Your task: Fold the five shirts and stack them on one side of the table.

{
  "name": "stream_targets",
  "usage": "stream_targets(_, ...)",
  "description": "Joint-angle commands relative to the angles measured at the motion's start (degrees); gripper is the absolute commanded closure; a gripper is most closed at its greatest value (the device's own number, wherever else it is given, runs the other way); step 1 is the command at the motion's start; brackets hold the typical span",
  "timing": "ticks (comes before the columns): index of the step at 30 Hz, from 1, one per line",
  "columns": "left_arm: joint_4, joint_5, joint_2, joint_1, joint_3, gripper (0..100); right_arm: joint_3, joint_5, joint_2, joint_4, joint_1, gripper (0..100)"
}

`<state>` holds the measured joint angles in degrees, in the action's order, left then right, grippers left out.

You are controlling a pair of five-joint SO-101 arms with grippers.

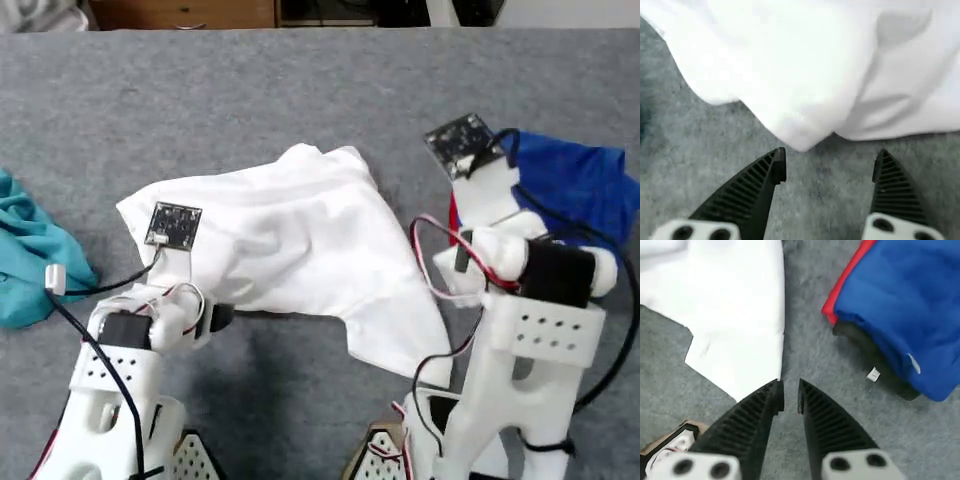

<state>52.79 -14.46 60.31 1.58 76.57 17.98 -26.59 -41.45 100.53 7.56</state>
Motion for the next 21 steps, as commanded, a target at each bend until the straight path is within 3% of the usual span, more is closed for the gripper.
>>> stream_targets(1,-4.5,1.2,-0.2,-2.9,0.2,73,4.3,-0.7,-2.5,-2.5,-0.3,92.5)
stream_targets(5,-7.9,5.3,-7.0,-6.2,-3.2,84,10.4,-0.7,-2.8,-6.1,-2.6,92.5)
stream_targets(10,-11.4,7.5,-25.7,-5.5,-11.7,99,15.9,-0.8,-2.8,-9.0,-2.7,92.5)
stream_targets(12,-10.8,7.6,-34.9,-5.6,-17.4,98,17.7,-2.7,-2.8,-9.5,-2.6,92.5)
stream_targets(16,-2.3,7.7,-48.0,-10.6,-35.0,98,20.7,-9.4,-2.8,-9.5,-2.6,92.5)
stream_targets(21,11.3,7.3,-51.9,-20.0,-59.9,98,26.5,-13.4,-2.4,-10.7,-5.2,92.3)
